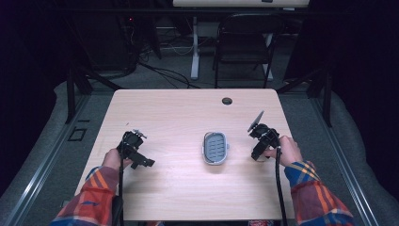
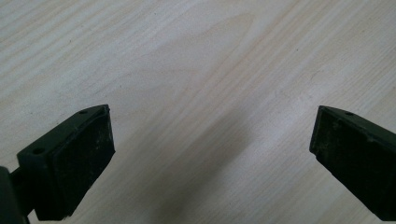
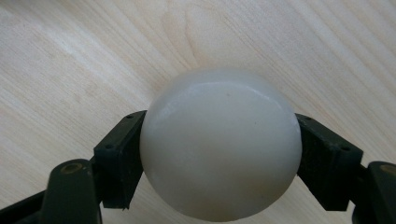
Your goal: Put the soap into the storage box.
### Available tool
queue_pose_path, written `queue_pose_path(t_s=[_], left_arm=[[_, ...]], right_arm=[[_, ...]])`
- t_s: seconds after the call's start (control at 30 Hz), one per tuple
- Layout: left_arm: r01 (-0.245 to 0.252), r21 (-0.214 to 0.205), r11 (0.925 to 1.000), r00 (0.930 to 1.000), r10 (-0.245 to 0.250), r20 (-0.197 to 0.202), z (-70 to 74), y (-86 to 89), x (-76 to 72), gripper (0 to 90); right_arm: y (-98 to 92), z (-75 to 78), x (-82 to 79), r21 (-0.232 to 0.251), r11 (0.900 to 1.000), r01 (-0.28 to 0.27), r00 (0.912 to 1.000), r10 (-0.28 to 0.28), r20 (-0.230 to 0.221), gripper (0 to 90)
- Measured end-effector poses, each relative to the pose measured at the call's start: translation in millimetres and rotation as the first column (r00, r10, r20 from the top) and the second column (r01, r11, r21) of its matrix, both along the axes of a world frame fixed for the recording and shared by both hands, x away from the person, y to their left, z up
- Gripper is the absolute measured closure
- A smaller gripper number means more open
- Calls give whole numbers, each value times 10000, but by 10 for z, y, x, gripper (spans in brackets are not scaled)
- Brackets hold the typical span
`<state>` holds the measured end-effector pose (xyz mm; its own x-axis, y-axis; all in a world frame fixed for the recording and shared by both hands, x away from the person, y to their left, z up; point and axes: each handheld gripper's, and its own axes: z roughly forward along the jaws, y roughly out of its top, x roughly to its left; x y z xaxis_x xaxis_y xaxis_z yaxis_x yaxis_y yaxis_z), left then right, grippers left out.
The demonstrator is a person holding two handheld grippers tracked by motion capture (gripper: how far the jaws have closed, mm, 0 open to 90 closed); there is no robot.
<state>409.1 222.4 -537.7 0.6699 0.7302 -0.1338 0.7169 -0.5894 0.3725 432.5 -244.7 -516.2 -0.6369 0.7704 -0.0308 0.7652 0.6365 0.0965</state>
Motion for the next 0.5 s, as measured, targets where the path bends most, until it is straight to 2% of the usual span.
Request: queue_pose_path(t_s=[0.07, 0.1, 0.13, 0.23, 0.3, 0.33, 0.37, 0.5], left_arm=[[-9, 3, 10000, 10000, 9, 10, -1, -3, 0, 0], [-12, 4, 10000, 10000, 12, 3, -2, -5, 0, 0], [-30, -8, 10000, 10000, 30, -11, -4, -5, -1, 0], [-29, 23, 10000, 10000, 29, -9, -2, -2, 1, 0], [-29, 27, 10000, 10000, 29, 14, 0, -5, -1, 0], [-55, 8, 10000, 10000, 55, 21, -1, -9, -5, 0], [-34, 10, 10000, 10000, 34, 27, 0, -9, -5, 0], [-23, -29, 10000, 10000, 23, -2, -5, -11, -1, 0]], right_arm=[[2, 21, -4, 2, 10000, -54, 10000, 54, -8, 243], [2, 14, -13, 147, 9999, 21, 9999, -23, 165, 243], [2, 44, -9, 35, 9999, -112, 9998, 111, 140, 243], [13, 78, -35, 297, 9995, 61, 9996, -68, 256, 243], [16, 134, -27, 45, 9997, -225, 9996, 224, 167, 243], [32, 137, -48, 445, 9990, 76, 9991, -95, 415, 243], [37, 192, -27, 155, 9998, -150, 9996, 147, 229, 243], [93, 284, -23, 269, 9993, -244, 9989, 232, 416, 243]])
